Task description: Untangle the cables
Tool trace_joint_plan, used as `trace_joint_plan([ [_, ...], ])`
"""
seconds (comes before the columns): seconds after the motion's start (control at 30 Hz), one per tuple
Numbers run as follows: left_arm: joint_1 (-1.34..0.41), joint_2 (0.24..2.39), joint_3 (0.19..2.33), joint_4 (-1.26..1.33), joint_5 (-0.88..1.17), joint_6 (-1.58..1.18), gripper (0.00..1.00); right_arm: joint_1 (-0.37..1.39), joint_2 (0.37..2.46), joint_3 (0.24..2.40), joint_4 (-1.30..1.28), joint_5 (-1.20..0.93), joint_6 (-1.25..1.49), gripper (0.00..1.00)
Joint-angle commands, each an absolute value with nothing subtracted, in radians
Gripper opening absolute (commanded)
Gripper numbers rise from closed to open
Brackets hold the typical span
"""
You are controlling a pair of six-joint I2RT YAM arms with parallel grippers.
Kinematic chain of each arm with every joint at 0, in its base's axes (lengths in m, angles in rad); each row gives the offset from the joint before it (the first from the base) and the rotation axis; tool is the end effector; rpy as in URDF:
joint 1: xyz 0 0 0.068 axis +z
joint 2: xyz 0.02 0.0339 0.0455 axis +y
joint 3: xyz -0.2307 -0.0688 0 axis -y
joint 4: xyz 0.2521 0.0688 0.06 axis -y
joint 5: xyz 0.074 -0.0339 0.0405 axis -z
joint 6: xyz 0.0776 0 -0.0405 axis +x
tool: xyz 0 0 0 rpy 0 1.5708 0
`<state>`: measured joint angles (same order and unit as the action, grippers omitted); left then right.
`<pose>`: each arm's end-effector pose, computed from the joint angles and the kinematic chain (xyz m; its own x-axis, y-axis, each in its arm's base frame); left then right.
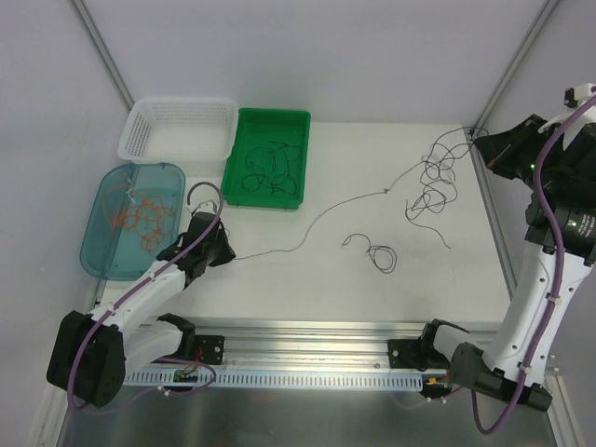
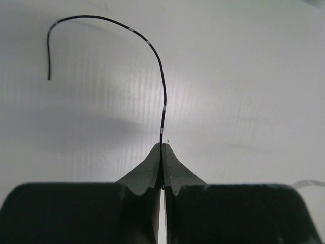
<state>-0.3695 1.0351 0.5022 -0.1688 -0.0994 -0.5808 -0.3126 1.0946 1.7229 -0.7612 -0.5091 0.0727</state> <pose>0.2502 -0.0887 0.1379 -0.6616 -0.3293 -0.6737 -0.0889 0.9266 -0.3655 0.2242 -0.0327 0.4965 -0.1396 0.1118 -0.9839 -0.1815 0.9739 0.1364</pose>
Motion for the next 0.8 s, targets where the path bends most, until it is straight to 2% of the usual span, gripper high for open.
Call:
trace_joint_plan([
  [0.0,-0.341,1.049,0.468,-0.204,-0.14,-0.577,0.0,-0.382,1.097,1.799,-0.631,-0.52,0.135,0.01],
  [0.17,-0.33,1.04,0.468,-0.199,-0.106,-0.572,0.0,-0.376,1.103,1.754,-0.539,-0.688,0.206,0.01],
  [0.37,-0.331,0.953,0.494,-0.187,0.032,-0.546,0.01,-0.165,1.028,1.501,-0.578,-0.661,0.101,0.01],
  [0.4,-0.333,0.918,0.497,-0.187,0.058,-0.54,0.14,-0.143,1.017,1.458,-0.581,-0.657,0.088,0.01],
  [0.43,-0.334,0.901,0.5,-0.186,0.105,-0.529,0.21,-0.12,1.009,1.397,-0.597,-0.654,0.074,0.01],
  [0.5,-0.354,0.843,0.508,-0.18,0.142,-0.508,0.42,-0.042,0.983,1.339,-0.617,-0.638,0.031,0.01],
  [0.53,-0.363,0.822,0.512,-0.176,0.176,-0.488,0.63,-0.016,0.977,1.295,-0.632,-0.62,0.02,0.01],
  [0.6,-0.392,0.77,0.514,-0.143,0.228,-0.457,0.74,0.053,0.956,1.263,-0.641,-0.603,0.006,0.01],
  [0.63,-0.405,0.755,0.512,-0.124,0.253,-0.43,0.83,0.073,0.95,1.247,-0.641,-0.58,0.009,0.01],
  [0.7,-0.463,0.717,0.503,-0.05,0.311,-0.396,0.91,0.124,0.939,1.223,-0.641,-0.559,0.014,0.01],
  [0.77,-0.518,0.701,0.491,-0.003,0.342,-0.322,0.93,0.165,0.937,1.218,-0.641,-0.552,0.018,0.01],
])
